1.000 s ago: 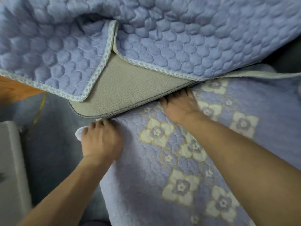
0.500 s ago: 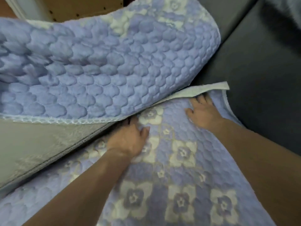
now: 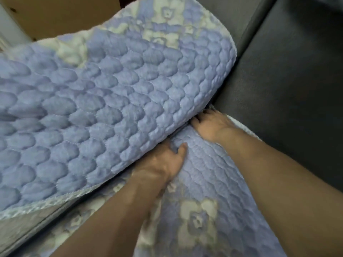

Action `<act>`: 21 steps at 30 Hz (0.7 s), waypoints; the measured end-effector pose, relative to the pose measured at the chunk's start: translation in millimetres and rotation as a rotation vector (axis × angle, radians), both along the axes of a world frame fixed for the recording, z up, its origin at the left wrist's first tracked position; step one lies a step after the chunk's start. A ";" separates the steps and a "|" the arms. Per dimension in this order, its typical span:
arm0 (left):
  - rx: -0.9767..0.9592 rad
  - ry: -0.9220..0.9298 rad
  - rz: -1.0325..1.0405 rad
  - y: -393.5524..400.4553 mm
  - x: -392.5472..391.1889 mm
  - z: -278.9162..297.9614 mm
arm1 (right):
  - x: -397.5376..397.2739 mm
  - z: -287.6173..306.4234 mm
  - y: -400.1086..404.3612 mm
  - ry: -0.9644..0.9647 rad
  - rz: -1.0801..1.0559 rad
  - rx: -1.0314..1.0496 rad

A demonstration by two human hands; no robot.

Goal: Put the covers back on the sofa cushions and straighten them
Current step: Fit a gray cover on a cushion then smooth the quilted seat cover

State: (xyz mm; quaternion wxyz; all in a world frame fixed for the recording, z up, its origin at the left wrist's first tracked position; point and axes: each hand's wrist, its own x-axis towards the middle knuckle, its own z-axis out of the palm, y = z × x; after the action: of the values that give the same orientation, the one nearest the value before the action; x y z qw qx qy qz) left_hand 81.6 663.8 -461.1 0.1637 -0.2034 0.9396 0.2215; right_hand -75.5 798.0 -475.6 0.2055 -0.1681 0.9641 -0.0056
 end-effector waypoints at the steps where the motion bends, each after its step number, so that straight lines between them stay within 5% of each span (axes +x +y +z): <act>1: 0.040 0.007 0.045 0.6 -5.5 -1.1 | -4.5 -1.1 -0.5 -0.003 -0.028 -0.014; 4: 0.072 0.065 0.093 1.5 -2.4 -4.1 | -8.4 6.0 1.5 -0.011 -0.105 -0.072; 7: -0.239 0.124 0.026 2.6 13.9 7.1 | -20.8 15.4 -1.0 -0.079 -0.137 0.015; 14: -0.261 0.117 0.051 11.7 14.5 10.5 | -42.9 -1.9 -3.6 -0.219 -0.146 -0.019; 21: -0.311 0.149 0.006 5.9 12.5 -0.8 | 30.0 2.5 34.5 0.197 -0.186 -0.278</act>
State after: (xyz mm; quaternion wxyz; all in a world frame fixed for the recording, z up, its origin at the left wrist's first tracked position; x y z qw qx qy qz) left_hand 94.0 669.7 -462.0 0.0592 -0.2122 0.9714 0.0882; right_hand -45.5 832.5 -473.1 0.0835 -0.1047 0.9809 -0.1413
